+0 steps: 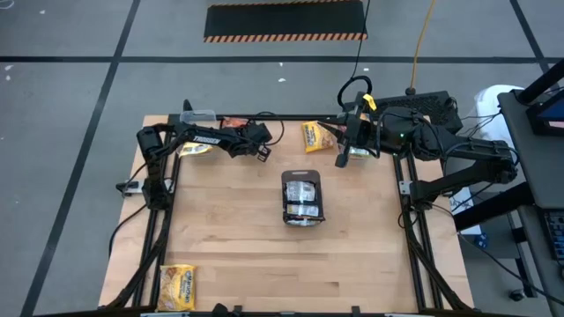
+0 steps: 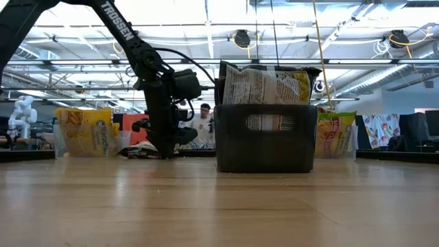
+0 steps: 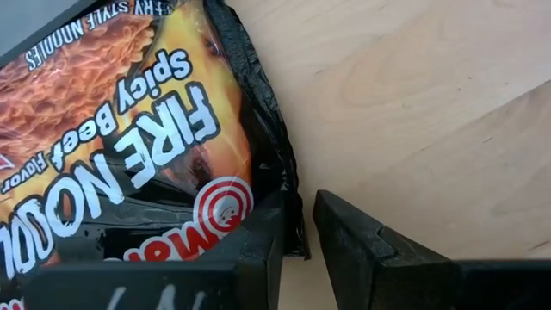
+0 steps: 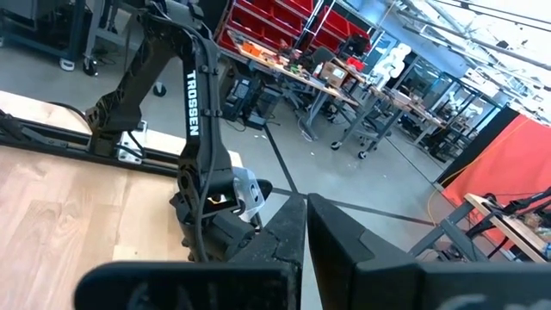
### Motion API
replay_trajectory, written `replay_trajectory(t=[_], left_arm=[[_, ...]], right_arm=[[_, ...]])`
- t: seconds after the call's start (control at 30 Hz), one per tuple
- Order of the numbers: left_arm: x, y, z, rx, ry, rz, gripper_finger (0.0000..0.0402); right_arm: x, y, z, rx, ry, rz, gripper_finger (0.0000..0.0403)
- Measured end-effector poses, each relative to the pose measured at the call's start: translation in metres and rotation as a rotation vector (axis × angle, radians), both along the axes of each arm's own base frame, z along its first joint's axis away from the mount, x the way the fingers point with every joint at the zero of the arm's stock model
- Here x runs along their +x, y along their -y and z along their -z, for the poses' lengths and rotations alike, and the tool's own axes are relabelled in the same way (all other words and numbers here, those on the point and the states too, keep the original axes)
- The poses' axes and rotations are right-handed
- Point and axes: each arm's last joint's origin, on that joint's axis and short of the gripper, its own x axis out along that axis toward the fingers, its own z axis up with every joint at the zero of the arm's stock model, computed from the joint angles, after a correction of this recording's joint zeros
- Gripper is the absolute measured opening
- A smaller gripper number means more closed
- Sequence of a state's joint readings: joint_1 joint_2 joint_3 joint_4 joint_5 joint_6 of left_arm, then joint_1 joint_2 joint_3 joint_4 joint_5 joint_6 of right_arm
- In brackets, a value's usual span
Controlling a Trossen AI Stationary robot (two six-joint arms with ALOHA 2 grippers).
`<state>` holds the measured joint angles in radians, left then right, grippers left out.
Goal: Sort Maruchan noodles
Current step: Put the black noodle pack into the black bin
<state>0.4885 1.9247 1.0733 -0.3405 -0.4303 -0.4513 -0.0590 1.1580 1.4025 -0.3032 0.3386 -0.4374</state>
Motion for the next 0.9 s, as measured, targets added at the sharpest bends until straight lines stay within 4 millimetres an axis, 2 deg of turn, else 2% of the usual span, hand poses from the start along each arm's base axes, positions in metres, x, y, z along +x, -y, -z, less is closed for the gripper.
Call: replay_trajectory(t=[0.37, 0.53, 0.67, 0.8, 0.9], left_arm=[[0.0, 0.0, 0.001, 0.001, 0.007, -0.021, 0.0077], [0.0, 0.0, 0.001, -0.014, 0.013, -0.008, 0.0013], [0.0, 0.0, 0.001, -0.018, 0.013, -0.007, 0.0005], [-0.002, 0.002, -0.007, -0.038, 0.038, 0.004, 0.0003], [-0.005, 0.005, -0.021, -0.039, 0.063, 0.015, 0.0003]], right_arm=[[0.0, 0.0, -0.001, -0.019, 0.001, -0.003, 0.0013], [0.0, 0.0, -0.001, -0.02, 0.008, -0.002, 0.0013], [0.0, 0.0, -0.001, -0.02, 0.007, -0.002, 0.0013], [0.0, 0.0, -0.001, -0.02, 0.007, -0.003, 0.0013], [0.0, 0.0, -0.001, -0.02, 0.008, -0.003, 0.0013]])
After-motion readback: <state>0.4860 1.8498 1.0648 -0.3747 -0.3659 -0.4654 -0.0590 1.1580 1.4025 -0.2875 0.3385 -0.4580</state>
